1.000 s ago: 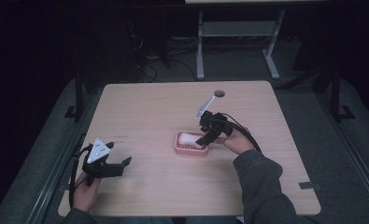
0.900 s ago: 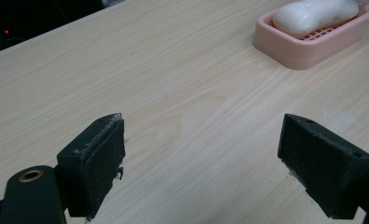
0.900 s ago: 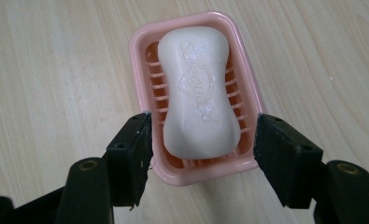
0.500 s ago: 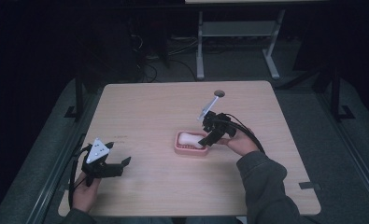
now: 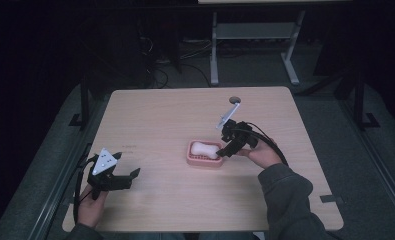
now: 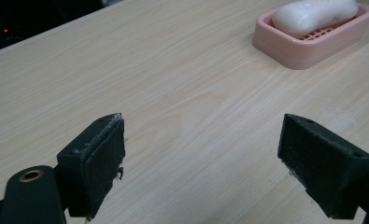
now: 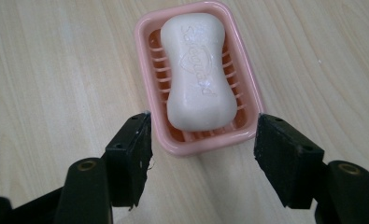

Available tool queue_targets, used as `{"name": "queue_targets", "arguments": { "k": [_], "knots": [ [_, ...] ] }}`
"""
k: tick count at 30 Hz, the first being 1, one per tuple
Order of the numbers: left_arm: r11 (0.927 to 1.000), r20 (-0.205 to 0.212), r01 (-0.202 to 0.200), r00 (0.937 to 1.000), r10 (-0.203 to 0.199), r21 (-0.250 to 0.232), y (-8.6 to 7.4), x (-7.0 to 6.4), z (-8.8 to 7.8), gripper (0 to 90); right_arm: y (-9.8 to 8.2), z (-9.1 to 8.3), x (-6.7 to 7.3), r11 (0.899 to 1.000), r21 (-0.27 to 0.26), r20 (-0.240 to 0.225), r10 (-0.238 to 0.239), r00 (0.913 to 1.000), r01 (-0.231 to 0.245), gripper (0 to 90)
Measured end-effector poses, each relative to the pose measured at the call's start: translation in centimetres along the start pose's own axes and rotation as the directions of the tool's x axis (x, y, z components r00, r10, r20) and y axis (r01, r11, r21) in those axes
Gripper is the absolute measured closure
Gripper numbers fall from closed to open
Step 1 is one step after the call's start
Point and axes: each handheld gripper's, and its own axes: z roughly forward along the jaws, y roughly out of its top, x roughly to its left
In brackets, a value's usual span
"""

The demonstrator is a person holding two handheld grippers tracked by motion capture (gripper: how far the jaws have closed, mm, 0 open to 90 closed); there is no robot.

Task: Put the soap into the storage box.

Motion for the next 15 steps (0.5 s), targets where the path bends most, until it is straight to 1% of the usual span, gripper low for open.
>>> {"name": "queue_targets", "arguments": {
  "k": [1, 3, 5, 6, 7, 9, 12, 15],
  "knots": [
    [1.0000, 0.000, -0.001, 1.0000, 0.001, 0.000, 0.0, 0.0, 0.0, 14.3, -0.2, 0.0, 0.0, 1.000, 0.001, 0.000, 0.011, 0.9999, -0.011, 36.1],
    [1.0000, 0.001, -0.003, 1.0000, 0.003, 0.003, 0.0, 0.0, 0.0, 14.3, -0.6, -0.1, 0.1, 1.000, 0.004, 0.006, 0.009, 0.9999, -0.009, 36.1],
    [1.0000, 0.001, -0.002, 1.0000, 0.002, 0.000, 0.0, 0.0, 0.1, 14.3, -1.0, -0.2, 0.2, 1.000, -0.004, 0.006, 0.008, 0.9999, -0.008, 36.1],
    [1.0000, 0.002, -0.003, 1.0000, 0.003, 0.001, 0.0, -0.1, 0.1, 14.3, -1.1, -0.3, 0.2, 1.000, -0.005, 0.004, 0.015, 0.9999, -0.015, 36.1],
    [1.0000, 0.002, -0.004, 1.0000, 0.004, 0.001, 0.0, -0.1, 0.1, 14.3, -1.3, -0.5, 0.2, 1.000, 0.004, 0.002, 0.017, 0.9998, -0.017, 35.7],
    [1.0000, 0.002, -0.008, 1.0000, 0.008, 0.004, 0.0, -0.1, 0.1, 14.3, -1.4, -0.6, 0.3, 1.000, 0.003, 0.006, 0.017, 0.9998, -0.017, 35.7],
    [1.0000, 0.002, -0.007, 1.0000, 0.007, 0.005, 0.0, -0.1, 0.1, 14.3, -1.8, -1.1, 0.3, 0.999, -0.002, 0.004, 0.032, 0.9995, -0.032, 35.2],
    [1.0000, 0.002, -0.006, 1.0000, 0.006, 0.006, 0.0, 0.0, 0.1, 14.3, -2.1, -1.2, 0.3, 0.999, -0.020, 0.006, 0.034, 0.9994, -0.034, 35.2]
  ]
}}
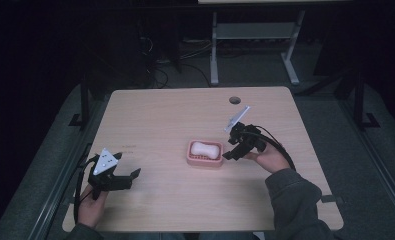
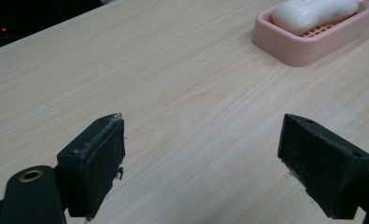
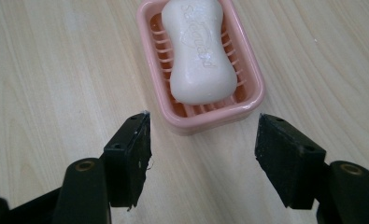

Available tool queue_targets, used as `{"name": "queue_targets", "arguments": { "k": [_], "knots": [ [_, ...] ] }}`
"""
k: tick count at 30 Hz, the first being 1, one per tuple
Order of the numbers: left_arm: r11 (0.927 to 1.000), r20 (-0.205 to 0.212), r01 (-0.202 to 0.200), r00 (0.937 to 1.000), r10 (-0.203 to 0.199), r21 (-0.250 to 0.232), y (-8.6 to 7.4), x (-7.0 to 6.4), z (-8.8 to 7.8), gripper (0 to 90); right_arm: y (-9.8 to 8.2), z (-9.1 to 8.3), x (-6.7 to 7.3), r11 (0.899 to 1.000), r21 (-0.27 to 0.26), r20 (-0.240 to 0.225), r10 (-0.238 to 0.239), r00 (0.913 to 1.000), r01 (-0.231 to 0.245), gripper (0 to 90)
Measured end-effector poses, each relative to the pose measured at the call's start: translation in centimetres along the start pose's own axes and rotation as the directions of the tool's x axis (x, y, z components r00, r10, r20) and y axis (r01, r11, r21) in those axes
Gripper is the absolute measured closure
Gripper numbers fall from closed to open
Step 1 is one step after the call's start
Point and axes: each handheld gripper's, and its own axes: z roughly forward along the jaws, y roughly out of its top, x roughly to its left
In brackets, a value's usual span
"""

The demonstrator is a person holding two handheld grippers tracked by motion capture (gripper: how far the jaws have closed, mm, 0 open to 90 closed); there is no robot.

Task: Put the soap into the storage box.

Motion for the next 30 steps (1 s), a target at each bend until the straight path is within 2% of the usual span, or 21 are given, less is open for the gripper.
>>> {"name": "queue_targets", "arguments": {
  "k": [3, 6, 14, 22, 23, 30],
  "knots": [
    [1.0000, 0.000, 0.005, 1.0000, -0.005, -0.002, 0.0, 0.0, 0.0, 14.4, -0.6, 0.0, 0.0, 1.000, -0.004, -0.005, 0.021, 0.9998, -0.021, 35.2],
    [1.0000, 0.001, 0.005, 1.0000, -0.005, -0.001, 0.0, 0.0, 0.0, 14.3, -1.1, 0.0, -0.1, 1.000, -0.005, -0.009, 0.023, 0.9997, -0.023, 35.2],
    [0.9999, 0.007, 0.009, 0.9999, -0.009, -0.007, -0.1, 0.1, 0.1, 14.4, -1.6, -0.5, 0.0, 0.999, -0.017, 0.003, 0.037, 0.9993, -0.037, 35.2],
    [0.9999, 0.015, 0.009, 0.9999, -0.009, -0.011, 0.1, 0.1, 0.3, 14.3, -2.1, -0.7, -0.1, 0.998, -0.015, -0.004, 0.059, 0.9982, -0.059, 34.9],
    [0.9999, 0.017, 0.009, 0.9998, -0.009, -0.008, 0.1, 0.1, 0.3, 14.3, -2.2, -0.7, -0.1, 0.999, -0.016, 0.002, 0.049, 0.9988, -0.049, 34.9],
    [0.9999, 0.011, 0.010, 0.9999, -0.010, -0.013, 0.0, 0.2, 0.2, 14.3, -2.7, -0.7, -0.2, 0.997, -0.015, -0.008, 0.070, 0.9975, -0.070, 34.7]
  ]
}}
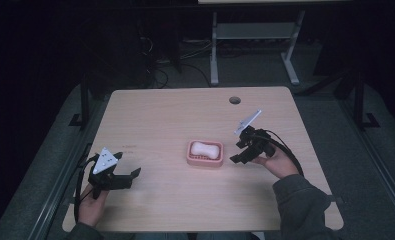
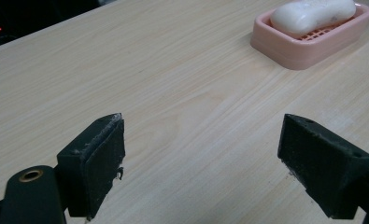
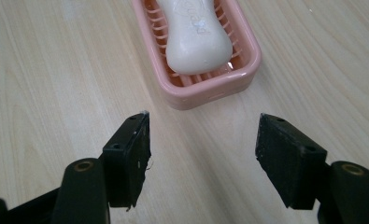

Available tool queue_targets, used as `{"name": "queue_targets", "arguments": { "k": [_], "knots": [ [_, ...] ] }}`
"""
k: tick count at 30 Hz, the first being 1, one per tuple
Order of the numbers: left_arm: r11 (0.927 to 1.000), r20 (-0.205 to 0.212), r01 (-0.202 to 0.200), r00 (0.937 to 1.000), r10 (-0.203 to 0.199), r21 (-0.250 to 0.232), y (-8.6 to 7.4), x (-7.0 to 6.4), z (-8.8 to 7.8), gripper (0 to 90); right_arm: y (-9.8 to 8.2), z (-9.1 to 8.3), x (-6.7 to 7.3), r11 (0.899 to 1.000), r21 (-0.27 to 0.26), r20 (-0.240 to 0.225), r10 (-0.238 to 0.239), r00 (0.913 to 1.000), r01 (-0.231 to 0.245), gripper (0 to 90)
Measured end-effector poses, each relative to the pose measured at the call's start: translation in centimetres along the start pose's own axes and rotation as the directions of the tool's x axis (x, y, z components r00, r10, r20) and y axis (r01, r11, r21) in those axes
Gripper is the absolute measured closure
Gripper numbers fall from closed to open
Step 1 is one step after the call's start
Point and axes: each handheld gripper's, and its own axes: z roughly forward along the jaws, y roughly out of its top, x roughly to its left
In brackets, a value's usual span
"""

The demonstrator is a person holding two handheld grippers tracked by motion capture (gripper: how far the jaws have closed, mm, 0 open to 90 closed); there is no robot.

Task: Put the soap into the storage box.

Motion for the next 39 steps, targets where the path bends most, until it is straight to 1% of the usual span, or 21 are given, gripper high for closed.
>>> {"name": "queue_targets", "arguments": {
  "k": [3, 6, 8, 11, 14, 17, 18, 19, 20, 21, 22, 23, 24, 32, 36, 37, 39],
  "knots": [
    [1.0000, 0.001, -0.002, 1.0000, 0.002, 0.005, 0.0, -0.1, 0.0, 14.3, -0.2, 0.0, -0.1, 1.000, 0.003, 0.005, -0.002, 1.0000, 0.002, 34.6],
    [0.9999, 0.002, -0.011, 0.9999, 0.011, 0.009, 0.1, -0.2, 0.0, 14.3, -0.7, -0.2, 0.0, 1.000, 0.000, 0.006, 0.007, 1.0000, -0.007, 34.4],
    [0.9999, 0.000, -0.010, 1.0000, 0.010, 0.005, 0.1, -0.3, 0.0, 14.3, -0.9, -0.3, 0.0, 1.000, 0.012, 0.008, 0.009, 0.9999, -0.009, 33.9],
    [1.0000, -0.005, -0.008, 1.0000, 0.008, 0.001, 0.1, -0.4, 0.0, 14.3, -1.4, -0.6, 0.2, 1.000, -0.002, 0.013, 0.008, 0.9999, -0.008, 34.0],
    [0.9999, -0.002, -0.012, 0.9999, 0.012, 0.010, 0.1, -0.4, 0.1, 14.3, -2.0, -0.9, 0.2, 1.000, -0.007, 0.014, 0.022, 0.9997, -0.022, 34.0],
    [0.9999, -0.002, -0.011, 0.9999, 0.011, 0.007, 0.1, -0.3, 0.1, 14.3, -2.7, -1.0, 0.1, 0.999, -0.016, 0.015, 0.032, 0.9994, -0.032, 34.0],
    [0.9999, -0.002, -0.011, 0.9999, 0.011, 0.004, 0.1, -0.3, 0.1, 14.3, -2.9, -1.0, 0.1, 0.999, -0.017, 0.016, 0.033, 0.9993, -0.033, 33.9],
    [0.9999, -0.003, -0.011, 0.9999, 0.011, 0.004, 0.1, -0.4, 0.1, 14.3, -3.0, -1.0, 0.1, 0.999, -0.004, 0.016, 0.042, 0.9990, -0.042, 33.8],
    [0.9999, -0.002, -0.011, 0.9999, 0.011, 0.005, 0.1, -0.3, 0.1, 14.3, -3.2, -1.0, 0.1, 0.999, -0.008, 0.021, 0.037, 0.9991, -0.037, 33.8],
    [0.9999, -0.003, -0.014, 0.9999, 0.014, 0.004, 0.1, -0.3, 0.1, 14.3, -3.3, -1.1, 0.1, 0.999, -0.012, 0.017, 0.047, 0.9987, -0.047, 33.9],
    [0.9999, -0.002, -0.011, 0.9999, 0.011, 0.003, 0.1, -0.3, 0.1, 14.3, -3.4, -1.1, 0.1, 0.999, -0.013, 0.017, 0.041, 0.9990, -0.041, 33.9],
    [1.0000, -0.002, -0.007, 1.0000, 0.007, 0.002, 0.1, -0.3, 0.0, 14.4, -3.6, -1.1, 0.1, 0.999, -0.012, 0.017, 0.051, 0.9985, -0.051, 33.8],
    [1.0000, -0.003, -0.008, 1.0000, 0.008, 0.002, 0.2, -0.3, 0.1, 14.3, -3.7, -1.1, 0.0, 0.999, -0.013, 0.016, 0.046, 0.9988, -0.046, 33.8],
    [1.0000, -0.004, -0.005, 1.0000, 0.005, 0.002, 0.2, -0.3, 0.1, 14.3, -4.6, -1.3, 0.4, 0.998, -0.020, 0.012, 0.056, 0.9984, -0.056, 33.8],
    [1.0000, -0.005, -0.005, 1.0000, 0.005, 0.001, 0.2, -0.3, 0.1, 14.3, -5.2, -1.5, 0.6, 0.997, -0.026, 0.016, 0.071, 0.9973, -0.071, 33.8],
    [1.0000, -0.004, -0.004, 1.0000, 0.004, 0.001, 0.2, -0.3, 0.1, 14.3, -5.5, -1.5, 0.6, 0.997, -0.034, 0.016, 0.069, 0.9975, -0.069, 33.8],
    [1.0000, -0.005, -0.003, 1.0000, 0.003, 0.000, 0.1, -0.3, 0.1, 14.3, -5.8, -1.6, 0.7, 0.996, -0.034, 0.012, 0.083, 0.9965, -0.082, 33.8]
  ]
}}
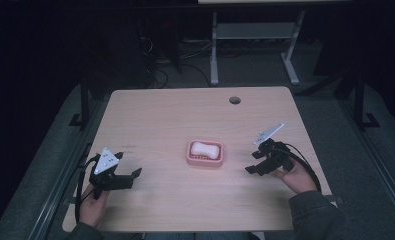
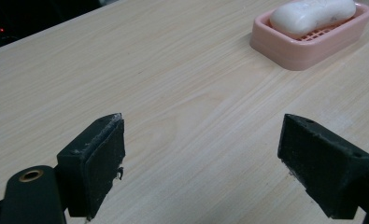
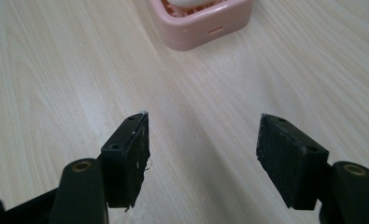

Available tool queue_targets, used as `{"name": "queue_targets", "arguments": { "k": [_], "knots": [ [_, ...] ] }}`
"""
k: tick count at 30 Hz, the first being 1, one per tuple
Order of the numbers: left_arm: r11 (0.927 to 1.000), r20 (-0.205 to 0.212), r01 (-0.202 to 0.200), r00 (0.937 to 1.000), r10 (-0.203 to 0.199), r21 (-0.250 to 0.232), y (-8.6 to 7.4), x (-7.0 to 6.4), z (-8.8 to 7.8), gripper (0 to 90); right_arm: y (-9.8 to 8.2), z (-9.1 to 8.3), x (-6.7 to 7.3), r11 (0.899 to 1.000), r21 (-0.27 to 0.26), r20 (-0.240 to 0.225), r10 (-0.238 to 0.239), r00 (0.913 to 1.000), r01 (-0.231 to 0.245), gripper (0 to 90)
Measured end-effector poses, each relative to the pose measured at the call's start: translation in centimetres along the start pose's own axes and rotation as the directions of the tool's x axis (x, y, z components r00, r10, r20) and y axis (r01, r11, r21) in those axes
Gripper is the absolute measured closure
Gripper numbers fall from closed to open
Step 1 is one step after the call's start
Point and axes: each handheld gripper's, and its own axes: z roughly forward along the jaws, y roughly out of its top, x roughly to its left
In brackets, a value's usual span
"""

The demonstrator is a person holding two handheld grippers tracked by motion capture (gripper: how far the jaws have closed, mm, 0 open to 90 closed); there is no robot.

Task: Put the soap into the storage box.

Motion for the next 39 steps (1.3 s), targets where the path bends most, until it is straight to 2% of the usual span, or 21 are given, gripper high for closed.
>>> {"name": "queue_targets", "arguments": {
  "k": [12, 22, 30, 32, 39],
  "knots": [
    [1.0000, 0.000, -0.001, 1.0000, 0.001, 0.002, 0.0, -0.1, 0.0, 14.3, -2.0, -0.6, 0.7, 1.000, -0.002, 0.014, 0.006, 0.9999, -0.006, 31.3],
    [1.0000, 0.003, -0.002, 1.0000, 0.002, 0.000, 0.0, 0.0, 0.0, 14.3, -3.9, -1.1, 2.1, 1.000, -0.005, 0.018, 0.005, 0.9998, -0.005, 30.4],
    [1.0000, 0.003, 0.002, 1.0000, -0.002, -0.009, 0.1, 0.0, 0.0, 14.3, -5.8, -1.1, 2.9, 0.999, -0.030, 0.027, 0.033, 0.9991, -0.033, 29.8],
    [1.0000, 0.004, 0.003, 1.0000, -0.003, -0.007, 0.1, 0.0, 0.1, 14.3, -6.1, -1.3, 3.2, 0.999, -0.040, 0.046, 0.031, 0.9985, -0.029, 29.5],
    [1.0000, 0.007, -0.001, 1.0000, 0.001, -0.002, 0.2, -0.1, 0.3, 14.3, -7.3, -2.1, 4.1, 0.996, -0.079, 0.066, 0.035, 0.9972, -0.030, 27.7]
  ]
}}
